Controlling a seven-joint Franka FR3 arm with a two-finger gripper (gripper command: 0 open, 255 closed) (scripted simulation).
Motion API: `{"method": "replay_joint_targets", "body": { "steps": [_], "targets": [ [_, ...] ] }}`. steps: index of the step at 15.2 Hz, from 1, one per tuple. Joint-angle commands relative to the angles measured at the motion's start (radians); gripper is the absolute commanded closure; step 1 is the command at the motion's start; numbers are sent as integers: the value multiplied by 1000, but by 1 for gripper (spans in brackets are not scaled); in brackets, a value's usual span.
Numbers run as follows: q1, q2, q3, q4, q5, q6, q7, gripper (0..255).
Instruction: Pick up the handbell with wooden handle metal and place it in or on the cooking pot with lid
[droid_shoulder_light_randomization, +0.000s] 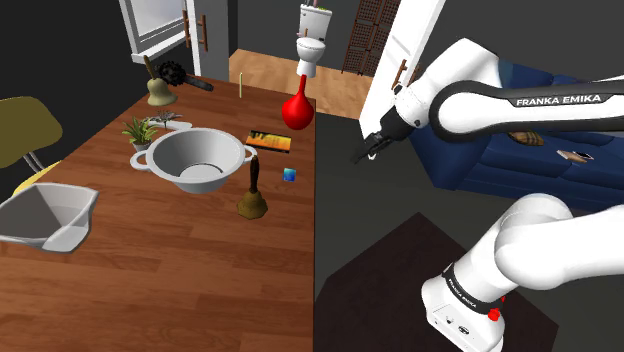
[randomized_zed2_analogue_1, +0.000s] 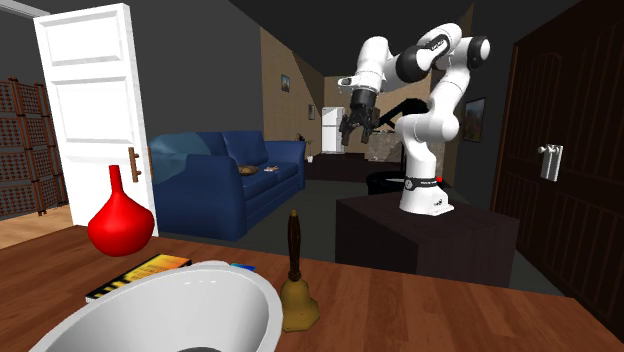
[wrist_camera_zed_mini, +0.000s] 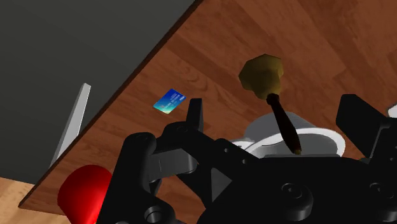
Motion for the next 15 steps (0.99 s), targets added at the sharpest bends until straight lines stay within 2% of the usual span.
{"method": "replay_joint_targets", "body": {
  "steps": [1,5,7,8,9,10,11,12,13,14,15],
  "targets": [
    [26,57,21,-45,35,149,3,0],
    [97,247,45,-74,112,450,-3,0],
    [155,366,33,-66,160,604,-21,0],
    [200,430,10,-56,191,680,-37,0],
    [272,494,-39,-41,228,754,-61,0],
    [407,558,-155,-24,258,829,-83,0],
    [625,615,-376,-12,192,901,-29,0],
    [822,671,-605,-6,16,964,120,0],
    [1053,740,-880,9,-193,1020,307,0],
    [1095,834,-973,36,-437,1076,541,0],
    [1019,912,-906,68,-515,1130,641,0]
  ]
}}
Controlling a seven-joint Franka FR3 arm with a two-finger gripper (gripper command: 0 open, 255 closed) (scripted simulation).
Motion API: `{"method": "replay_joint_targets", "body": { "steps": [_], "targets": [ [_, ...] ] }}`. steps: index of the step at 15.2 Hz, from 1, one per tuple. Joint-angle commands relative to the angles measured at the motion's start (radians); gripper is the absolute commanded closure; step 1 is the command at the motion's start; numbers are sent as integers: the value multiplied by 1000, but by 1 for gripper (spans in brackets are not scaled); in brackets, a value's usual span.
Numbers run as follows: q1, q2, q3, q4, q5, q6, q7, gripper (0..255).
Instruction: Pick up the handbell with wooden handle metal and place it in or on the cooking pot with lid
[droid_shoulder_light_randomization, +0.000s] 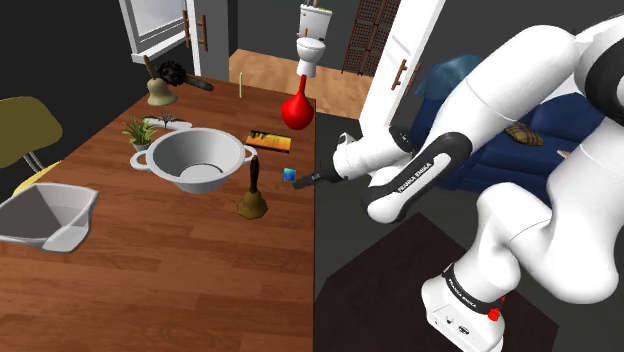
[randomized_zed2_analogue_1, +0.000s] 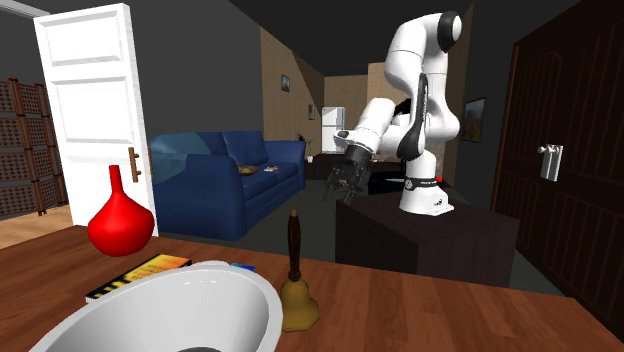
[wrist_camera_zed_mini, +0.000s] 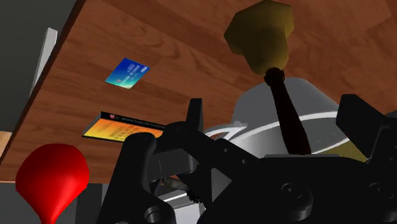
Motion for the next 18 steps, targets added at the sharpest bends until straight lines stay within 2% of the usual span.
{"method": "replay_joint_targets", "body": {
  "steps": [1,3,6,11,18],
  "targets": [
    [-60,131,54,53,-126,104,166,0],
    [-94,259,105,118,-125,187,231,0],
    [-118,427,158,227,-77,279,285,0],
    [-132,670,208,435,34,360,334,0],
    [-179,770,237,562,33,342,358,0]
  ]
}}
